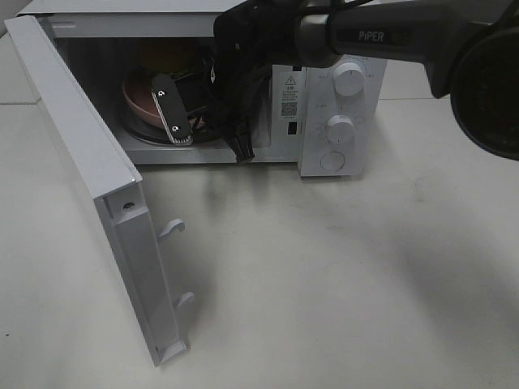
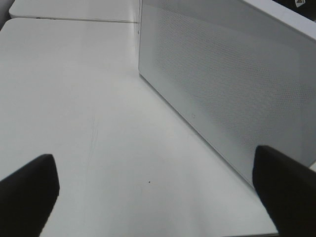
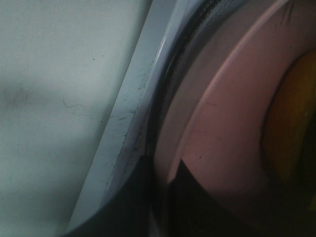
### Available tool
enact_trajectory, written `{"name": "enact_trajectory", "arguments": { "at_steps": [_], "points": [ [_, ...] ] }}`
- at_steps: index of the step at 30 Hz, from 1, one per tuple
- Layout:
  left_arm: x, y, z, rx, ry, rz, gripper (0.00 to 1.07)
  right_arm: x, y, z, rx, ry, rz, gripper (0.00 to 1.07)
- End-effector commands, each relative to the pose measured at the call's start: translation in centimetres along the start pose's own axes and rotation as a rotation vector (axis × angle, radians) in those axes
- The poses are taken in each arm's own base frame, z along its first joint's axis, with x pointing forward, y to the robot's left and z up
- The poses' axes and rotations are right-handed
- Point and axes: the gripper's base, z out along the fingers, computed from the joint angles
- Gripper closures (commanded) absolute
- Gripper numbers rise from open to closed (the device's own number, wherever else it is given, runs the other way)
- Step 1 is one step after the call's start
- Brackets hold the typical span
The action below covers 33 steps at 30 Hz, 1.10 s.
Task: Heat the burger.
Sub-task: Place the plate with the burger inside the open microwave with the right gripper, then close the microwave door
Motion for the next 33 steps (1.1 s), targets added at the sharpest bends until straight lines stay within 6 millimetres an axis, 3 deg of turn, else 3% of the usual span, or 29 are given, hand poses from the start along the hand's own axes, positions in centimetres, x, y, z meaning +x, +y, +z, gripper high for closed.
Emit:
{"name": "enact_trajectory", "arguments": {
  "at_steps": [1,2,4,7,8,12,23,25,33],
  "points": [
    [0.2,-0.1,-0.2,0.0,-0.03,-0.002,0.07,0.4,-1.3,-0.3,0.091,-0.013,0.006,0.9],
    [0.2,-0.1,-0.2,0.0,-0.03,-0.002,0.07,0.4,-1.3,-0.3,0.091,-0.013,0.006,0.9],
    [0.2,-0.1,-0.2,0.0,-0.03,-0.002,0.07,0.5,-1.3,-0.2,0.091,-0.012,0.006,0.76],
    [0.2,-0.1,-0.2,0.0,-0.03,-0.002,0.07,0.5,-1.3,-0.2,0.091,-0.012,0.006,0.71],
    [0.2,-0.1,-0.2,0.0,-0.03,-0.002,0.07,0.5,-1.2,-0.2,0.081,-0.009,0.006,0.62],
    [0.2,-0.1,-0.2,0.0,-0.03,-0.002,0.07,0.2,-0.8,-0.1,0.049,-0.035,0.056,0.47],
    [0.2,-0.1,-0.2,0.0,-0.03,-0.002,0.07,-0.7,-0.4,-1.1,0.013,-0.075,0.115,0.44],
    [0.2,-0.1,-0.2,0.0,-0.03,-0.002,0.07,-0.8,0.9,-1.9,-0.002,-0.079,0.105,0.42],
    [0.2,-0.1,-0.2,0.0,-0.03,-0.002,0.07,-0.4,2.6,-4.2,0.029,-0.093,0.116,0.32]
  ]
}}
